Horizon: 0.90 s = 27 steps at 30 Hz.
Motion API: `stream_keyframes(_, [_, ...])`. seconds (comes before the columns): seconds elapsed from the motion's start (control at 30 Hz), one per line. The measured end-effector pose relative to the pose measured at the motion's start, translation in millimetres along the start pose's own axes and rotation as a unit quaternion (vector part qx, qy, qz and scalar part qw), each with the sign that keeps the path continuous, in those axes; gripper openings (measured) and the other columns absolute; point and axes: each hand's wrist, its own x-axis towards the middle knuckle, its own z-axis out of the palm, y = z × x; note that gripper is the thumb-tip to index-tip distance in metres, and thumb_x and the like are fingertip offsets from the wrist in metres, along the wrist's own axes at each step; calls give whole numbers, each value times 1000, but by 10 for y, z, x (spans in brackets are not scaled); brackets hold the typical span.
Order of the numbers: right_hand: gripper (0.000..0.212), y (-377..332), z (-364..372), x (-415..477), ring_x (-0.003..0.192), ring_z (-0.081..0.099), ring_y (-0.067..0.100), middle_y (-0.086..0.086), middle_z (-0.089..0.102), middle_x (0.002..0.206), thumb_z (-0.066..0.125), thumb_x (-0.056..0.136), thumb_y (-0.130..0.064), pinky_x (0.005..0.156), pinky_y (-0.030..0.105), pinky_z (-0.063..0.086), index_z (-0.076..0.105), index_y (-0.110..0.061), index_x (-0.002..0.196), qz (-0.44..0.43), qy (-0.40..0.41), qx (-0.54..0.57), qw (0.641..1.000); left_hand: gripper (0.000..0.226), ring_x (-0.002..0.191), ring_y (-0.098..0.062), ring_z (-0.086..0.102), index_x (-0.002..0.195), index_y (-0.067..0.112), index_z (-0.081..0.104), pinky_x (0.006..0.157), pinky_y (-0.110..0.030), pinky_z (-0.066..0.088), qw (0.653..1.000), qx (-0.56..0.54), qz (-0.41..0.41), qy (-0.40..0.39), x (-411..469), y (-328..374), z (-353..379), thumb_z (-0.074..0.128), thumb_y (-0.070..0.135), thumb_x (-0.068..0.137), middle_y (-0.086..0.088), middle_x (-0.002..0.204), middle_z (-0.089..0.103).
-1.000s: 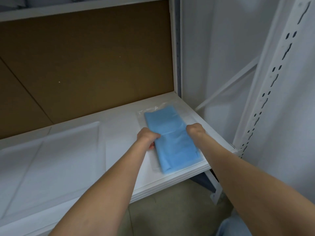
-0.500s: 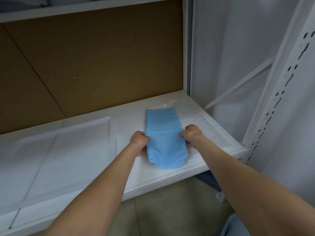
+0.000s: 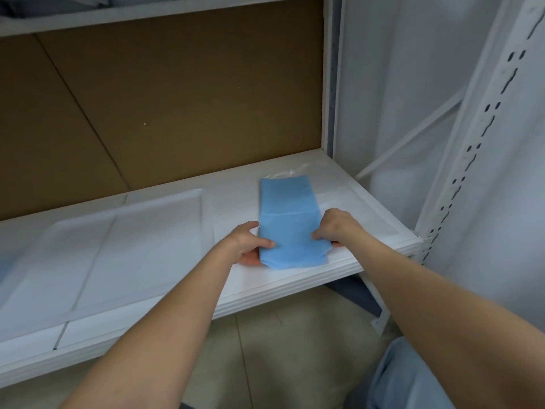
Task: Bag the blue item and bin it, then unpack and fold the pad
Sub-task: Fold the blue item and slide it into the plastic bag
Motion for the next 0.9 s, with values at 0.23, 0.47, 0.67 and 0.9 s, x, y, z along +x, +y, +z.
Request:
stream_keyframes(0.23, [25, 10, 13, -66, 48, 56, 23, 10, 52, 60, 50, 83, 4, 34, 19, 42, 43, -8, 62, 48, -11, 75, 996, 56, 37, -13, 61, 138, 16, 45, 41, -21, 54, 999, 27, -2, 44, -15, -56, -24, 49, -9, 89, -8, 78, 60])
stream_keyframes(0.47, [18, 27, 91, -101, 78, 64, 24, 5, 58, 81, 68, 79, -12, 60, 31, 57, 49, -13, 77, -19, -46, 62, 997, 78, 72, -20, 64, 150, 30, 21, 63, -33, 56, 1000, -12, 5, 4, -77, -116, 12, 64, 8, 89, -12, 117, 63])
stream_keyframes(0.67, [18, -13, 95, -91, 51, 45, 13, 8, 48, 64, 61, 85, 3, 52, 22, 42, 50, -9, 79, 42, -122, 184, 974, 37, 67, -21, 66, 128, 14, 57, 57, -27, 57, 1000, 15, -18, -7, -36, -87, 13, 53, 3, 93, -11, 105, 66])
stream_keyframes(0.9, [42, 32, -103, -17, 84, 60, 29, 18, 51, 124, 33, 88, 13, 74, 36, 56, 57, 5, 121, 76, -152, 430, 887, 38, 67, -11, 65, 112, 18, 66, 48, -17, 40, 992, 119, 33, -18, -66, 69, -212, 42, -3, 91, -1, 83, 65])
